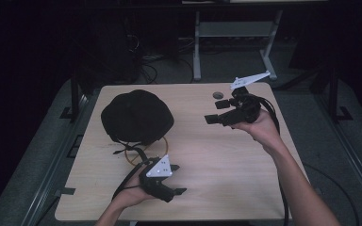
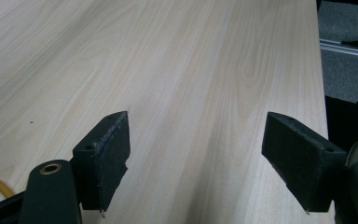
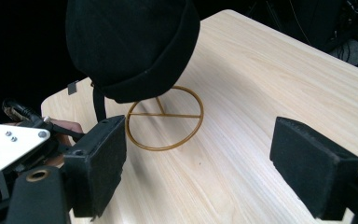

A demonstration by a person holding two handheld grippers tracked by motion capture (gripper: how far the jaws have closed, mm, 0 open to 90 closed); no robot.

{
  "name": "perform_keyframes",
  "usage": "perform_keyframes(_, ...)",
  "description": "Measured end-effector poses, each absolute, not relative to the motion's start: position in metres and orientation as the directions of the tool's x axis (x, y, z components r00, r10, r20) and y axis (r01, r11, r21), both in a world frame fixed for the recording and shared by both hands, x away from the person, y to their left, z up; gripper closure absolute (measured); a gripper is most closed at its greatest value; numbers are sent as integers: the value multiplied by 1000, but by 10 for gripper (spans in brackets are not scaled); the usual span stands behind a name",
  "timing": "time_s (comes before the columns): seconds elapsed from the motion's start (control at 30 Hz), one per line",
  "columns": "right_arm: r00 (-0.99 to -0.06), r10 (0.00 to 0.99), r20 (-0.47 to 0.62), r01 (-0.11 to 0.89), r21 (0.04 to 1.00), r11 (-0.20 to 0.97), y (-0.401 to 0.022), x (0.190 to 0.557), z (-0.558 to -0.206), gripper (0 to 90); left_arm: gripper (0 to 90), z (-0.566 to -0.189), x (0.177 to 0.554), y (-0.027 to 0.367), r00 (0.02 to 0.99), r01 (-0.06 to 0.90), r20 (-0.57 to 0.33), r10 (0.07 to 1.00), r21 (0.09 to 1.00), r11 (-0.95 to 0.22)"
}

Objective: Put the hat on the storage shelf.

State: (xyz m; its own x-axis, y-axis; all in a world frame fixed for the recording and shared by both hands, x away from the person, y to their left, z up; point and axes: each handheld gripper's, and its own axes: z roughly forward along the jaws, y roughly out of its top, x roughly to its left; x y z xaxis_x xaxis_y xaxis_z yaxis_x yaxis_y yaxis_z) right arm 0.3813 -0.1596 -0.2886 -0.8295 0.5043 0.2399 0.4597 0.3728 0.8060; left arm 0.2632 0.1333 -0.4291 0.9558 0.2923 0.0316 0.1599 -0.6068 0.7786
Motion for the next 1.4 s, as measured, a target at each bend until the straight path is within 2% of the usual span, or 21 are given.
perform_keyframes(1.4, -772, 548, 322, 546, 778, 312, -223, 344, -356, 181, 218, -434, 264, 129, 945, 182, 35, 326, 772, -609)
